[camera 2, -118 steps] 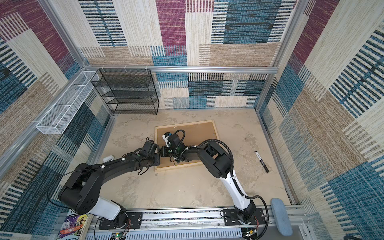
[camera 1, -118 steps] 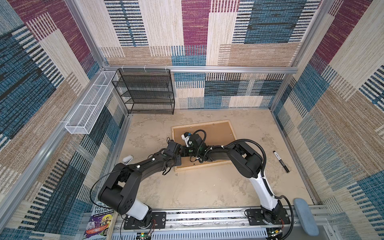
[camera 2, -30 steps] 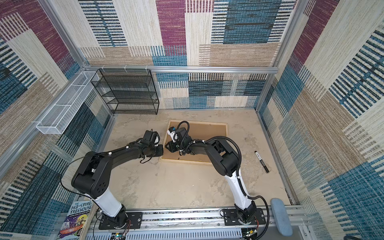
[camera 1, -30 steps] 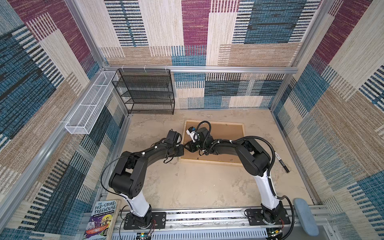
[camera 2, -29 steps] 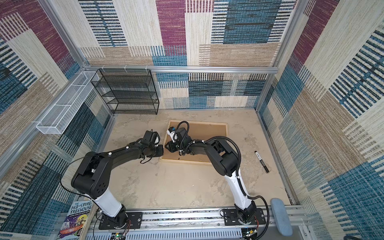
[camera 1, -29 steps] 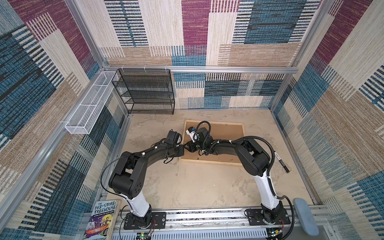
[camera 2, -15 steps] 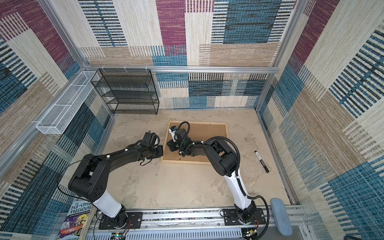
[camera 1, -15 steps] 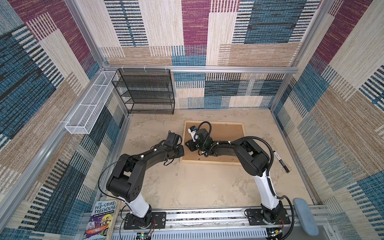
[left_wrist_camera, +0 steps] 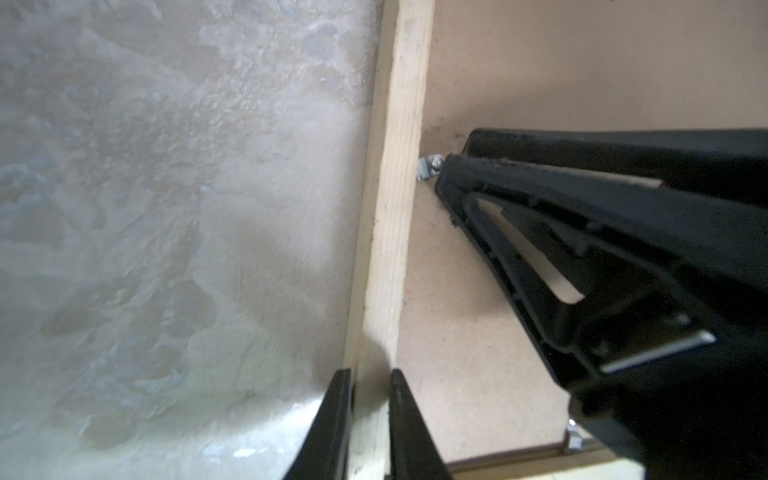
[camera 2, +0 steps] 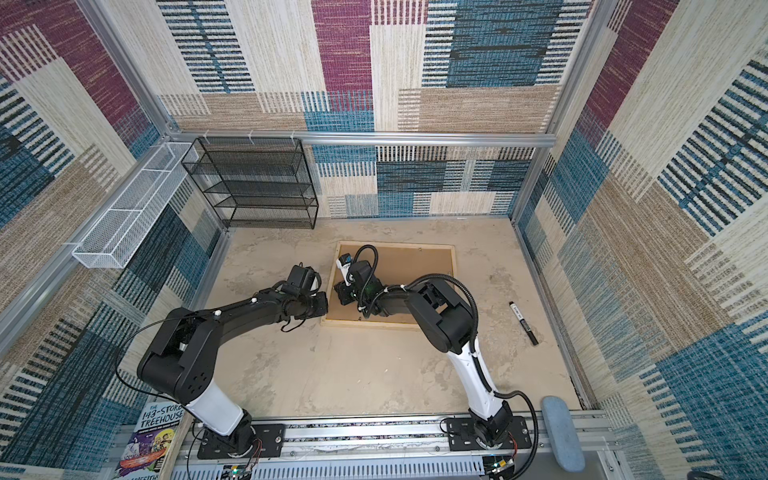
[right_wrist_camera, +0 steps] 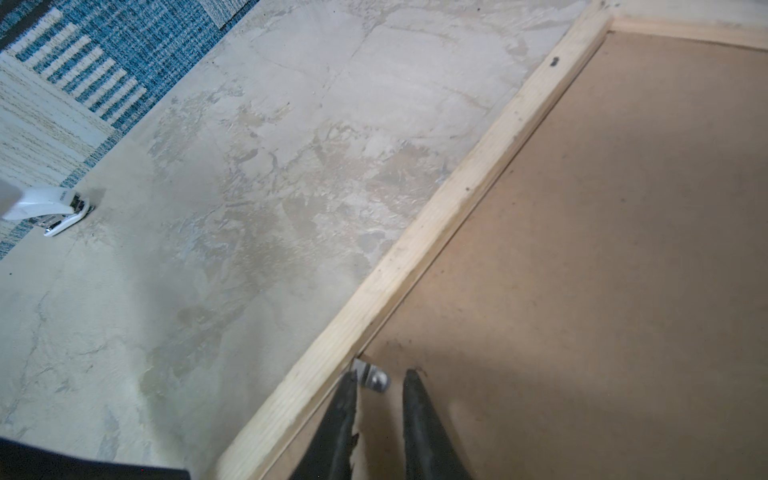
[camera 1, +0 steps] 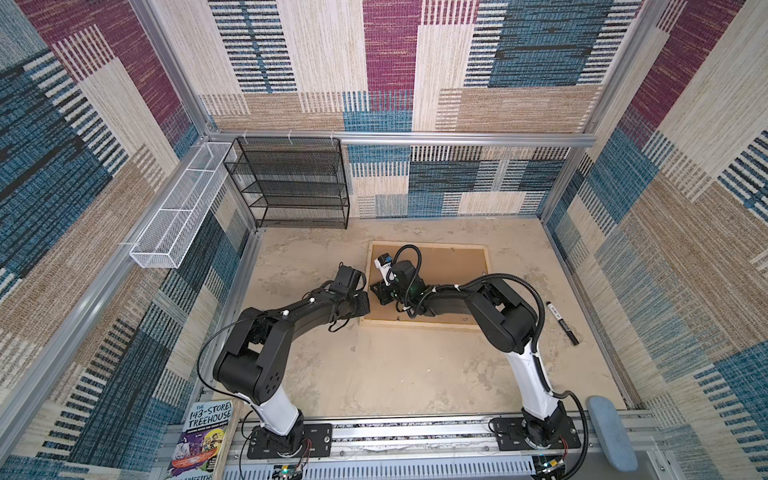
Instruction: Put the photo into the frame
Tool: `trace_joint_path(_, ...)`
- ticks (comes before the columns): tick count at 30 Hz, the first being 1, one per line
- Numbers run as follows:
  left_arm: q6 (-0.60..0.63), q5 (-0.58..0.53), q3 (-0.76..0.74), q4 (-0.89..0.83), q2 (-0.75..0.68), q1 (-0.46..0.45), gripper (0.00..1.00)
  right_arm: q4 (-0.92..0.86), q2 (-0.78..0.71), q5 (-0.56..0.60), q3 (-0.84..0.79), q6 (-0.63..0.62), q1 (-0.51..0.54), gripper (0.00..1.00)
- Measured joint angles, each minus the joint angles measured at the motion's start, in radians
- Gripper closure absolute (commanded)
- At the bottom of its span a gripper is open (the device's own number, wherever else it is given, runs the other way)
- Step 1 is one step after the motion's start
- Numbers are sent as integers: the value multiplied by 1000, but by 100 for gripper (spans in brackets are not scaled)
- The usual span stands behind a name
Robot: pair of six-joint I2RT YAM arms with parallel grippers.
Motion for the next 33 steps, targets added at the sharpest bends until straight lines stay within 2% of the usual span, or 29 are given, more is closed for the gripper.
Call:
trace_joint_path(12,8,-22,82,-59,57,0,83,-4,2,6,-1,-43,4,76)
trace_joint_path(20,11,-29,82,-26,70,0,83,18,16,13,5,-63,9,73)
trace_joint_path(33,11,-32,64,48,80,2,84,11,-4,48,-26,-85,14,74)
